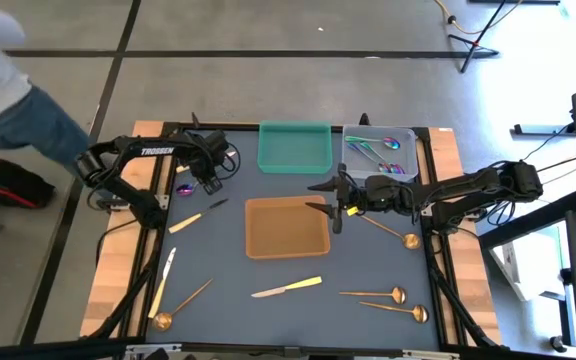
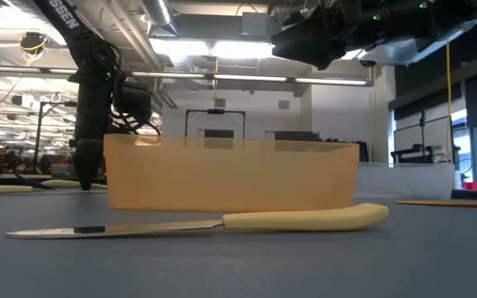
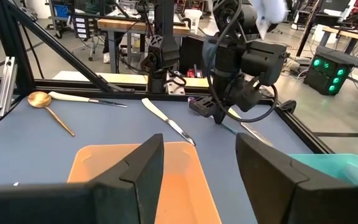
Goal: Sort silverware by color (type)
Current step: Put the blue spoon into the transparent bin
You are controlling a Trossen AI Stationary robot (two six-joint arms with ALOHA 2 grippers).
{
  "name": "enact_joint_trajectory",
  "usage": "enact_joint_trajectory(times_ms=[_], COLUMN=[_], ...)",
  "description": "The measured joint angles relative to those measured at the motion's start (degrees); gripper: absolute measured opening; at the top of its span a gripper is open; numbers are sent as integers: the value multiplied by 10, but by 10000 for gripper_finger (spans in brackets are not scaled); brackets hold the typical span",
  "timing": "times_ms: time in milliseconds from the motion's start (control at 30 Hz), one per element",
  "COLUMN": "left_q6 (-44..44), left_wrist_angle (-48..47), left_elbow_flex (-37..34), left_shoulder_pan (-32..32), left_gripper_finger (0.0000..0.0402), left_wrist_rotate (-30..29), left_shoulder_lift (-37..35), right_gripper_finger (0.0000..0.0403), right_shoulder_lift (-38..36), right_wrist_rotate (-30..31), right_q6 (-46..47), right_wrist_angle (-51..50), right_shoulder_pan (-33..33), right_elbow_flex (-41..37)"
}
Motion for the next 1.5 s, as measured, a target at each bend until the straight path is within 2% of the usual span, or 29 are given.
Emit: enact_joint_trajectory(times_ms=[167, 367, 533, 733, 900, 1033, 1133, 1300, 1500], left_q6=[-8, -17, -40, -35, -40, -31, -26, -30, -31], left_wrist_angle=[-34, -11, 109, 338, 560, 717, 760, 768, 874], left_elbow_flex=[30, 68, 62, 4, -72, -115, -123, -125, -124], left_shoulder_pan=[-38, -117, -206, -349, -452, -508, -530, -544, -544], left_gripper_finger=[14, 17, 17, 18, 18, 18, 18, 18, 18], left_wrist_rotate=[-15, -64, -91, -89, -92, -128, -148, -153, -151], left_shoulder_lift=[-21, -116, -209, -268, -250, -200, -162, -101, -45], right_gripper_finger=[191, 191, 191, 191, 191, 191, 191, 191, 191], right_shoulder_lift=[0, 0, 0, 0, 14, 47, 76, 118, 152], right_wrist_rotate=[0, 0, 1, 0, -26, -54, -90, -142, -149], right_q6=[0, 1, 2, 16, 17, 17, 16, 13, 10], right_wrist_angle=[-1, -13, -26, -29, -17, 27, 70, 165, 226], right_shoulder_pan=[0, 0, 0, 0, 1, 1, 0, 0, 0], right_elbow_flex=[0, 0, 0, 0, 0, 0, 0, 0, 0])
